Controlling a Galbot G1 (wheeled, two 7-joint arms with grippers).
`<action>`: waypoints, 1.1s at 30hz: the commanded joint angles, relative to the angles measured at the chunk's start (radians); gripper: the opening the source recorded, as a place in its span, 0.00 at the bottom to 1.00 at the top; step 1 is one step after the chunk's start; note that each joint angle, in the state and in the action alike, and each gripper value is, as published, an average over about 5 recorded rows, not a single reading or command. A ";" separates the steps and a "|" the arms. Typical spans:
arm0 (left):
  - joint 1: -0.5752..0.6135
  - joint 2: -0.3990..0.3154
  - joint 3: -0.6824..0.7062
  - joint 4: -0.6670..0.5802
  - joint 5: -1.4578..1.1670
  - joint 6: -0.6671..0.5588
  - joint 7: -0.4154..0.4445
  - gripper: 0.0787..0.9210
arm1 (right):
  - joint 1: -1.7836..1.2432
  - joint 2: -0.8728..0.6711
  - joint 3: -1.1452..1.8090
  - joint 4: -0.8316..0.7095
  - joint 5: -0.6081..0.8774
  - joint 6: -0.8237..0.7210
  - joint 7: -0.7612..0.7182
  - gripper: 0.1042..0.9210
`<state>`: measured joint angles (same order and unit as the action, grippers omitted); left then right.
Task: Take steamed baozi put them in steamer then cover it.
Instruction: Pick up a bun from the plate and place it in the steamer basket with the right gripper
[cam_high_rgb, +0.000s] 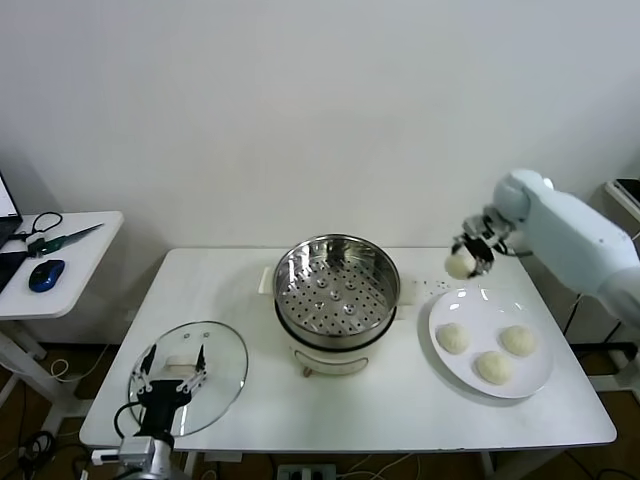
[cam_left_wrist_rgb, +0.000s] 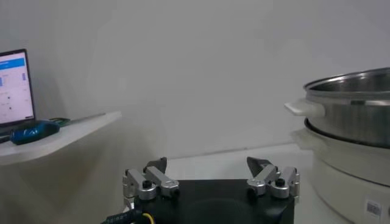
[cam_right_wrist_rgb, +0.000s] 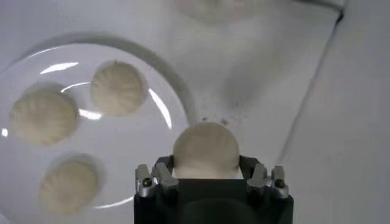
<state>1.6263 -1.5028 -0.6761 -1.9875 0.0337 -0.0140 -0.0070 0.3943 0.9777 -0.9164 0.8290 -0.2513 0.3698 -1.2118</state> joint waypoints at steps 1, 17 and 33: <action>0.005 0.003 0.001 -0.001 0.002 0.001 0.001 0.88 | 0.235 0.107 -0.158 0.152 0.019 0.176 -0.007 0.73; 0.023 0.018 -0.012 -0.014 0.000 0.000 0.000 0.88 | 0.052 0.358 -0.098 0.220 -0.398 0.340 0.098 0.73; 0.024 0.024 -0.019 -0.021 0.001 0.003 0.000 0.88 | -0.082 0.394 -0.092 0.181 -0.486 0.335 0.118 0.73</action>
<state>1.6481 -1.4795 -0.6934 -2.0074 0.0341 -0.0097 -0.0076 0.3688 1.3360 -1.0119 1.0130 -0.6575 0.6825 -1.1085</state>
